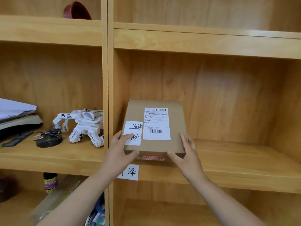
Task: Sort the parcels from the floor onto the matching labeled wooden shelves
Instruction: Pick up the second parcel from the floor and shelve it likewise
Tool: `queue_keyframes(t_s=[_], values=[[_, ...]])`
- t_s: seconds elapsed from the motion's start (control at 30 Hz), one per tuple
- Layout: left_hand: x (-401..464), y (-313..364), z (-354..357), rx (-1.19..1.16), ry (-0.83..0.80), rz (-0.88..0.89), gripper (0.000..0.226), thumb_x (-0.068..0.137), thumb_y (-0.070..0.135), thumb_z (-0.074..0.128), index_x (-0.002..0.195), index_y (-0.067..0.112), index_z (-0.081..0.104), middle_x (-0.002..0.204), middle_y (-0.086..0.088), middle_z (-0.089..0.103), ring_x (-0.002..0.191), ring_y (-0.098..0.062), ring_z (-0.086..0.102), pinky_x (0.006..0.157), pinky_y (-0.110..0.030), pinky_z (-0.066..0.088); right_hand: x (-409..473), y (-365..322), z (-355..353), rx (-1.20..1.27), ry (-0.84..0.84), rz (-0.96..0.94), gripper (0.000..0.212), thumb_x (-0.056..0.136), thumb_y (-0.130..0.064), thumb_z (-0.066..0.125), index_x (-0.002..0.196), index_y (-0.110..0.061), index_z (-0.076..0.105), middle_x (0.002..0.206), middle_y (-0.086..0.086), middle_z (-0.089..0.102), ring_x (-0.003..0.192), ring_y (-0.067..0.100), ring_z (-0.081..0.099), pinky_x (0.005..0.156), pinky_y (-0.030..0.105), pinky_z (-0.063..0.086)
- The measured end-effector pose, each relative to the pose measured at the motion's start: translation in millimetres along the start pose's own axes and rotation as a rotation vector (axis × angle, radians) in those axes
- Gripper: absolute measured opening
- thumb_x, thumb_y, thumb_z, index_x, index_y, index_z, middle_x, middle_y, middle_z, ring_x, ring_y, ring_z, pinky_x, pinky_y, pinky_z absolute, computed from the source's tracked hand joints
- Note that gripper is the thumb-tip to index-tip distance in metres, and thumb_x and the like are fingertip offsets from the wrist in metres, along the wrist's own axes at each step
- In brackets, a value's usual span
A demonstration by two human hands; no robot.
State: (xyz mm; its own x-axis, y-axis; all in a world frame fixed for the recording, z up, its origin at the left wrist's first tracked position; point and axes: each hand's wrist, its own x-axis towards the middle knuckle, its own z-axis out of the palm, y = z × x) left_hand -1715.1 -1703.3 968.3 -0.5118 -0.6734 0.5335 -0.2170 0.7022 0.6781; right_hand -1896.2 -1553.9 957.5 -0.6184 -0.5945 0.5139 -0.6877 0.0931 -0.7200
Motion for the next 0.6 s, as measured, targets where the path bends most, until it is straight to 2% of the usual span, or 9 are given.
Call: queue_keyframes(t_s=[0.07,0.13,0.23,0.33,0.5,0.6], values=[[7,-4,6,0.003,0.003,-0.031,0.065,0.076,0.030,0.072,0.133,0.028,0.041,0.153,-0.001,0.016,0.138,-0.017,0.022,0.108,-0.035,0.033,7,5,4,-0.044,-0.021,0.001,0.088,0.075,-0.039,0.071,0.147,-0.033,0.020,0.156,-0.003,0.011,0.142,0.012,0.019,0.115,0.035,0.023],[13,-6,12,0.021,0.008,-0.043,0.068,0.075,0.031,0.073,0.135,0.028,0.039,0.154,-0.002,0.013,0.140,-0.017,0.018,0.108,-0.035,0.030,12,7,7,-0.098,-0.041,-0.007,0.090,0.075,-0.040,0.070,0.147,-0.033,0.016,0.157,-0.002,0.010,0.143,0.015,0.017,0.116,0.041,0.022],[19,-10,21,0.092,-0.001,-0.049,0.072,0.077,0.031,0.071,0.139,0.029,0.034,0.156,-0.001,0.008,0.141,-0.018,0.019,0.108,-0.034,0.031,19,13,10,-0.185,-0.069,-0.003,0.089,0.079,-0.041,0.067,0.148,-0.030,0.013,0.158,0.000,0.009,0.144,0.017,0.014,0.116,0.039,0.018],[23,-18,28,0.157,-0.020,-0.030,0.074,0.077,0.033,0.070,0.140,0.030,0.032,0.157,0.001,0.006,0.141,-0.018,0.017,0.109,-0.035,0.031,25,21,13,-0.247,-0.113,0.010,0.085,0.080,-0.043,0.065,0.148,-0.029,0.015,0.157,0.000,0.012,0.143,0.018,0.019,0.115,0.035,0.018],[28,-32,37,0.381,-0.073,0.080,0.072,0.083,0.036,0.061,0.145,0.030,0.024,0.156,0.003,0.015,0.143,-0.021,0.001,0.114,-0.037,0.019,36,30,16,-0.285,-0.129,-0.007,0.077,0.081,-0.041,0.064,0.146,-0.028,0.025,0.154,0.000,0.025,0.138,0.017,0.031,0.113,0.035,0.022],[34,-36,40,0.487,-0.049,0.186,0.067,0.086,0.034,0.058,0.144,0.027,0.026,0.152,0.002,0.027,0.143,-0.020,0.003,0.116,-0.036,0.013,43,30,17,-0.318,-0.141,0.002,0.074,0.081,-0.043,0.063,0.145,-0.026,0.029,0.152,0.001,0.029,0.136,0.019,0.034,0.112,0.035,0.025]])
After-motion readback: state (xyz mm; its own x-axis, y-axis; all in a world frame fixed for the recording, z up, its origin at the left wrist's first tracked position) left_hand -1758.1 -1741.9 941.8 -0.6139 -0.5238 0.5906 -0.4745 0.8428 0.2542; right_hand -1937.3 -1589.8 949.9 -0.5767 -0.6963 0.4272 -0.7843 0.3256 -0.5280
